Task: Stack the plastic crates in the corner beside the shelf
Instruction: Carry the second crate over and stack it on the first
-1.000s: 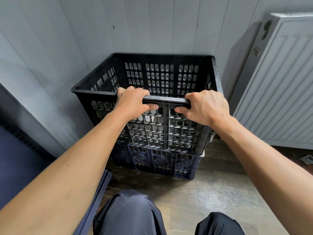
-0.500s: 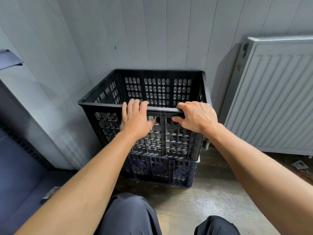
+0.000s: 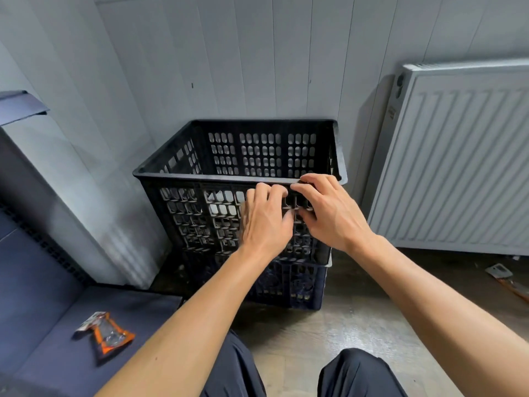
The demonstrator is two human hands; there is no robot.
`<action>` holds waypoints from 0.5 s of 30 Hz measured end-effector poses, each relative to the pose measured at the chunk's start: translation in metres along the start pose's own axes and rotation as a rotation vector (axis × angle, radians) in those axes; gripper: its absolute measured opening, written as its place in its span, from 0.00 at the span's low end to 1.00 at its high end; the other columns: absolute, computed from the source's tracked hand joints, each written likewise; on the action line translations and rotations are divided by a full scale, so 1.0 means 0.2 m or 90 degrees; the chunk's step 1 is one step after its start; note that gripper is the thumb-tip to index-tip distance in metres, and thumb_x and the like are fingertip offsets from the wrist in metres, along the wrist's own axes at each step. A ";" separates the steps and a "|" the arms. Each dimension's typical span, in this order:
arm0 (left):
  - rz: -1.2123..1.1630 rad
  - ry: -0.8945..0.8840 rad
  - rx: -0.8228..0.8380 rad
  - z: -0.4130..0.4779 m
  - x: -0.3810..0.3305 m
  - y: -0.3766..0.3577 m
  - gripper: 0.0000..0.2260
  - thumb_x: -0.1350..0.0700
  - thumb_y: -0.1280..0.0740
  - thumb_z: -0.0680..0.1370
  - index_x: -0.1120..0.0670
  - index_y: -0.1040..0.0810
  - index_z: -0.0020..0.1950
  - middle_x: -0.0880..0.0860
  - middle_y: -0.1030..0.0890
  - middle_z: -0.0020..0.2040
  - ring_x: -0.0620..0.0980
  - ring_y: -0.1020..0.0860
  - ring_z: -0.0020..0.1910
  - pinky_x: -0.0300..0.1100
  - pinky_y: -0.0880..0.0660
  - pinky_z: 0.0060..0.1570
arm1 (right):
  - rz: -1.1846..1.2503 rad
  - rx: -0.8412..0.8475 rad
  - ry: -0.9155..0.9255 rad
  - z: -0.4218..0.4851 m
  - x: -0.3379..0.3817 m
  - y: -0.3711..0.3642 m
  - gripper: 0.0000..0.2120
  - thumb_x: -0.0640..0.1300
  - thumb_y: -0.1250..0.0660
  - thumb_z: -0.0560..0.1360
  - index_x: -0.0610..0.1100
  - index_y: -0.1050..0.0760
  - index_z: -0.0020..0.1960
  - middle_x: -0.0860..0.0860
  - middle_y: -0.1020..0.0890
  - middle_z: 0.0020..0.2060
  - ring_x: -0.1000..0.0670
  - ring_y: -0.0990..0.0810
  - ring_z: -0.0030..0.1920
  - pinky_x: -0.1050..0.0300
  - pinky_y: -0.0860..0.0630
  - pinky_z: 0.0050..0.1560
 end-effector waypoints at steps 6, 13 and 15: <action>-0.047 0.047 0.135 -0.21 0.05 -0.28 0.11 0.50 0.34 0.77 0.50 0.28 0.57 0.50 0.28 0.52 0.53 0.31 0.55 0.50 0.30 0.54 | 0.043 0.035 0.041 -0.26 -0.02 -0.15 0.14 0.41 0.36 0.77 0.49 0.22 0.61 0.51 0.22 0.57 0.48 0.26 0.57 0.54 0.24 0.53; -0.058 0.070 0.294 -0.27 0.15 -0.51 0.13 0.48 0.34 0.78 0.49 0.28 0.61 0.51 0.26 0.57 0.53 0.29 0.59 0.51 0.29 0.58 | 0.106 0.172 -0.172 -0.52 -0.13 -0.54 0.16 0.43 0.36 0.77 0.53 0.25 0.63 0.56 0.22 0.57 0.52 0.26 0.60 0.49 0.21 0.48; -0.052 0.069 0.345 -0.27 0.14 -0.58 0.13 0.49 0.34 0.78 0.50 0.28 0.61 0.52 0.26 0.59 0.55 0.29 0.60 0.53 0.28 0.58 | 0.127 0.173 -0.230 -0.56 -0.14 -0.62 0.16 0.43 0.37 0.77 0.55 0.24 0.62 0.57 0.22 0.56 0.52 0.26 0.58 0.51 0.22 0.48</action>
Point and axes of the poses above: each hand's wrist, its own z-axis towards the middle knuckle, its own y-axis out of the back of the hand, x = y × z, the point moved 4 cm from there along z, towards the middle knuckle
